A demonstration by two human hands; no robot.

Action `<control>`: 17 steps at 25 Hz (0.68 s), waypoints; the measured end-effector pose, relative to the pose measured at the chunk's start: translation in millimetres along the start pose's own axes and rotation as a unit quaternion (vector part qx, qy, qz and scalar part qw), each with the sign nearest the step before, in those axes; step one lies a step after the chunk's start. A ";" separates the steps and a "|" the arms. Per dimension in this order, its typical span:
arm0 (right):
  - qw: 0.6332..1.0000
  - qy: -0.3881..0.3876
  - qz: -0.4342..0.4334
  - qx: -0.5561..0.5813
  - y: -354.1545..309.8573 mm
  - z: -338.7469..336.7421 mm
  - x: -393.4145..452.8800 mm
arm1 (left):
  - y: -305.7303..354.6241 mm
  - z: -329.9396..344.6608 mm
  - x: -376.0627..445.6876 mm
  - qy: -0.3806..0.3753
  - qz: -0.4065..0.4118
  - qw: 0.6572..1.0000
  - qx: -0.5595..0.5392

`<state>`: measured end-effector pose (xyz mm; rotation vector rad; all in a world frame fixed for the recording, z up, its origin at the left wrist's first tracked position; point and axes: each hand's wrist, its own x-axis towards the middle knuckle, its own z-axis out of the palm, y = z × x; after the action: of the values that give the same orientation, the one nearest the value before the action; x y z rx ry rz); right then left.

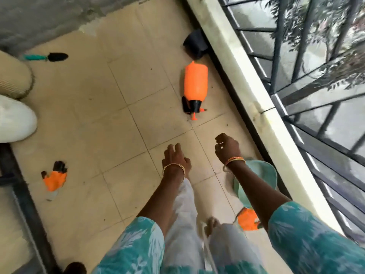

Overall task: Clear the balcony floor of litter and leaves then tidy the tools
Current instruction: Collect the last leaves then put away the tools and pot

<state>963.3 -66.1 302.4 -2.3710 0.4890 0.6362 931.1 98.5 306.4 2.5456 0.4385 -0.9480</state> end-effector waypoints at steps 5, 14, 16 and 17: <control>0.995 -0.014 0.079 0.067 -10.8 47.9 115.5 | -8.8 12.0 123.0 -0.055 -0.035 0.998 0.012; 0.918 -0.144 0.269 0.253 38.7 165.9 271.2 | -4.5 75.7 343.8 -0.093 0.047 0.992 0.071; 0.867 -0.162 0.314 0.352 45.3 174.8 308.9 | -0.5 97.4 391.2 -0.087 0.073 0.987 0.112; 0.858 -0.170 0.309 0.373 45.4 185.8 313.6 | -1.5 99.7 399.3 -0.074 0.087 0.985 0.128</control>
<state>1137.8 -35.1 -19.4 -1.3096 1.1156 0.9137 1163.9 115.2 -32.6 2.6584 0.0515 -1.1808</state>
